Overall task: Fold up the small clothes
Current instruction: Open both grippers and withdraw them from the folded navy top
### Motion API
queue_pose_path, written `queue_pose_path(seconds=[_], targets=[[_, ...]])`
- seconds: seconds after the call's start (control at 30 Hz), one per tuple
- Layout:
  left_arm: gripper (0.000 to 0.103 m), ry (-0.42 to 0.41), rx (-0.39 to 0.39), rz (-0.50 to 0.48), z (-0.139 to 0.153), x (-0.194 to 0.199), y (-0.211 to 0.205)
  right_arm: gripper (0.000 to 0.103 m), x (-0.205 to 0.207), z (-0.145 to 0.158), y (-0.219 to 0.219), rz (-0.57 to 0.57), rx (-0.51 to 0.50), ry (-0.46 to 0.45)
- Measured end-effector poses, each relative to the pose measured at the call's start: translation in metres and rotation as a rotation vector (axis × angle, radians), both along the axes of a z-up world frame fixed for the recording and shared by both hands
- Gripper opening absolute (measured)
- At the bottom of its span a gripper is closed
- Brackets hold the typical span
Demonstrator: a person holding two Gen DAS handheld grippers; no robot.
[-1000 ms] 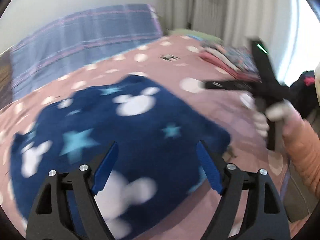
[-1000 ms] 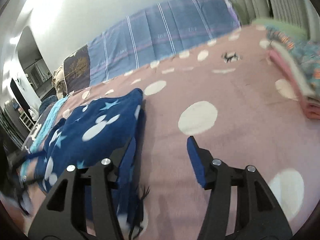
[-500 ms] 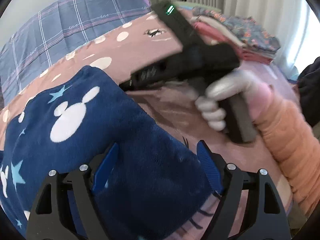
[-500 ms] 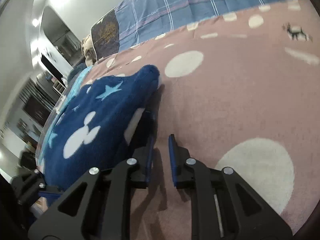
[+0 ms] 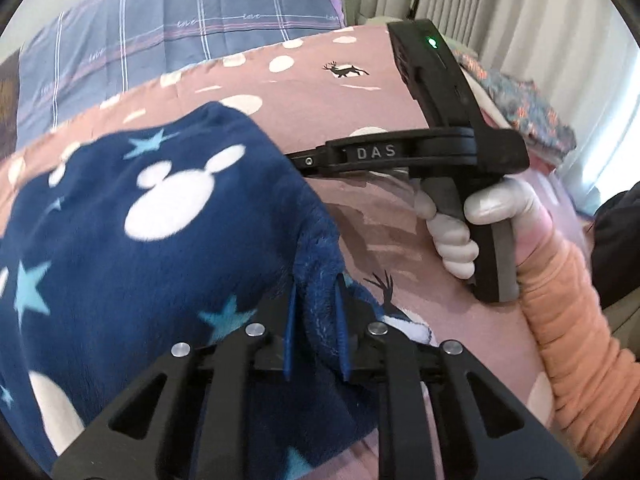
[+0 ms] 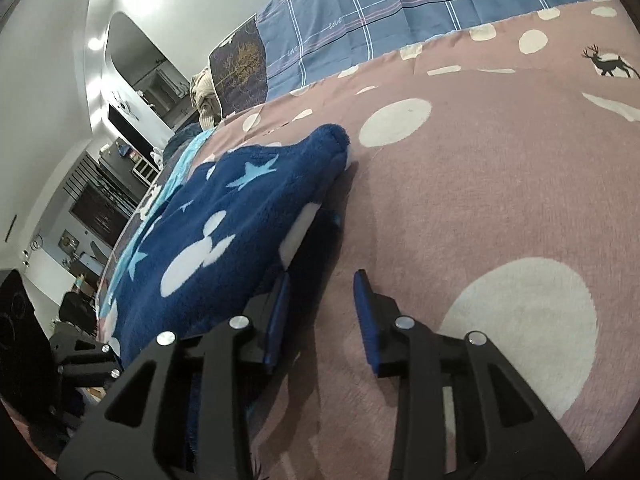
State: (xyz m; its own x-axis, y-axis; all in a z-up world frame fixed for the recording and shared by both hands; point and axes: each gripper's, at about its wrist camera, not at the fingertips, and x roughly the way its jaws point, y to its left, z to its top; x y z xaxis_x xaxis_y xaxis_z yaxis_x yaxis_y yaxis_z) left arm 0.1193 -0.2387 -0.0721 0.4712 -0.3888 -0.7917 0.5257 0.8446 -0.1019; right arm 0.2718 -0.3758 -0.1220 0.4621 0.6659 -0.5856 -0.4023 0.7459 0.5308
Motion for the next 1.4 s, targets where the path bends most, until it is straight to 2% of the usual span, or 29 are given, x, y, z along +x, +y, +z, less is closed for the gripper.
queue_pose_path(seconds=[0.33, 0.37, 0.4, 0.53, 0.63, 0.77, 0.87, 0.97, 1.13, 1.2, 1.27, 1.33, 1.4], targets=[[0.017, -0.013, -0.028, -0.032, -0.002, -0.002, -0.005, 0.034, 0.016, -0.003, 0.021, 0.021, 0.010, 0.041], [0.017, -0.018, -0.020, -0.038, -0.003, -0.003, -0.006, 0.028, 0.018, -0.002, 0.022, 0.000, 0.015, 0.034], [0.018, -0.021, -0.012, -0.044, -0.003, -0.004, -0.007, 0.012, 0.018, -0.001, 0.021, -0.018, 0.032, 0.025], [0.021, -0.048, 0.034, -0.073, -0.006, -0.008, -0.022, 0.008, 0.006, 0.010, 0.000, -0.114, 0.127, -0.058], [0.021, -0.059, 0.068, -0.116, -0.009, -0.013, -0.034, 0.000, 0.008, 0.009, -0.011, -0.190, 0.117, -0.073], [0.021, -0.063, 0.082, -0.117, -0.012, -0.014, -0.035, 0.000, 0.022, -0.009, -0.027, -0.210, 0.191, 0.028], [0.022, -0.062, 0.077, -0.104, -0.011, -0.013, -0.032, 0.004, 0.017, -0.010, -0.026, -0.138, 0.220, 0.045], [0.021, -0.060, 0.068, -0.096, -0.010, -0.013, -0.027, 0.021, 0.008, -0.010, -0.014, -0.043, 0.168, 0.069], [0.020, -0.042, 0.045, -0.131, -0.010, -0.015, -0.025, 0.026, 0.012, -0.010, 0.010, 0.012, 0.100, 0.069], [0.020, -0.046, 0.046, -0.137, -0.014, -0.016, -0.030, 0.011, 0.012, -0.007, 0.015, -0.072, 0.059, 0.032], [0.020, -0.047, 0.035, -0.136, -0.016, -0.017, -0.033, 0.009, 0.011, -0.006, 0.007, -0.142, 0.069, 0.004], [0.023, -0.060, 0.037, -0.149, -0.017, -0.021, -0.036, 0.005, 0.014, -0.010, -0.008, -0.202, 0.109, 0.018], [0.027, -0.062, 0.028, -0.153, -0.018, -0.024, -0.035, 0.002, 0.017, -0.019, -0.028, -0.245, 0.209, 0.059]])
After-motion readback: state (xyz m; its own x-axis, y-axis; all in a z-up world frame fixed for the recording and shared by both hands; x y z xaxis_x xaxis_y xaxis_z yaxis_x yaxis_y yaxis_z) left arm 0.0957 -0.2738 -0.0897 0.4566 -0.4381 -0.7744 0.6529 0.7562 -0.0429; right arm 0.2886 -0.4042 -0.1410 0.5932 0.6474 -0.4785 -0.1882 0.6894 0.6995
